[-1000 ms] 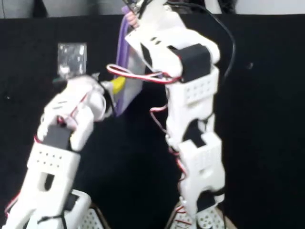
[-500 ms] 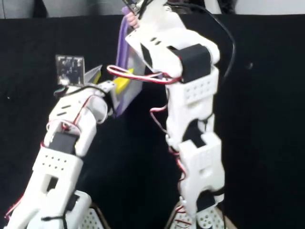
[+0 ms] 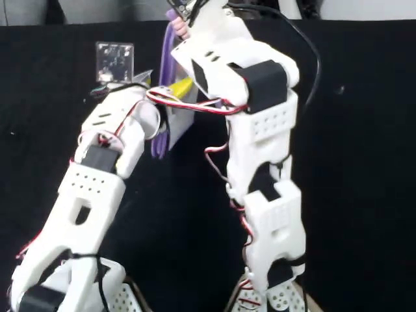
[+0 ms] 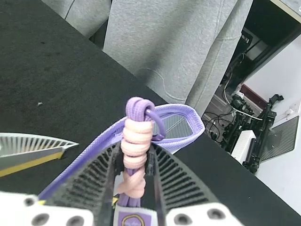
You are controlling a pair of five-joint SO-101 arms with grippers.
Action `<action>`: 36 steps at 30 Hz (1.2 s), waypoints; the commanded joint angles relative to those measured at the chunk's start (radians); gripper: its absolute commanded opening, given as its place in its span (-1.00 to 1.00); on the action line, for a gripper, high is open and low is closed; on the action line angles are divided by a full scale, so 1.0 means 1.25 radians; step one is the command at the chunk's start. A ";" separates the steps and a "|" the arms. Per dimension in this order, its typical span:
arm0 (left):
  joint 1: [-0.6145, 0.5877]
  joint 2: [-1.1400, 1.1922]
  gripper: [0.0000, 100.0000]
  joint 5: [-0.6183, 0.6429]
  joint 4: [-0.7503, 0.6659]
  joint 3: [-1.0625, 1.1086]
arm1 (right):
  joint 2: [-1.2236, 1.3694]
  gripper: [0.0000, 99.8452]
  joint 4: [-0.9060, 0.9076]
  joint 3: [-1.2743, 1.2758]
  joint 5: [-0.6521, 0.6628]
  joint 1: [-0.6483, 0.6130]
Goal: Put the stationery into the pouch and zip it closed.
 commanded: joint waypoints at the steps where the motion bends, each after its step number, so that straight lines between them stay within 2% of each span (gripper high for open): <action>1: 0.007 0.055 -0.39 0.002 -0.026 -0.100 | -0.015 -0.98 -0.006 -0.040 0.011 0.018; 6: 0.008 0.140 -0.44 0.002 -0.099 -0.109 | -0.015 -0.98 -0.004 -0.040 0.043 0.022; 13: -0.007 0.141 -0.96 -0.004 -0.097 -0.088 | -0.014 -0.98 -0.007 -0.040 0.044 0.025; 18: -0.008 0.044 -0.94 -0.052 -0.096 0.010 | -0.014 -0.98 -0.012 -0.040 0.045 0.042; 25: -0.007 -0.231 -0.94 -0.133 -0.097 0.236 | -0.014 -0.98 -0.028 -0.040 0.045 0.075; 30: -0.008 -0.449 -0.94 -0.157 -0.103 0.401 | -0.010 -0.98 -0.044 -0.035 0.045 0.103; 36: -0.008 -0.621 -0.94 -0.158 -0.103 0.530 | -0.009 -0.98 -0.065 -0.031 0.044 0.128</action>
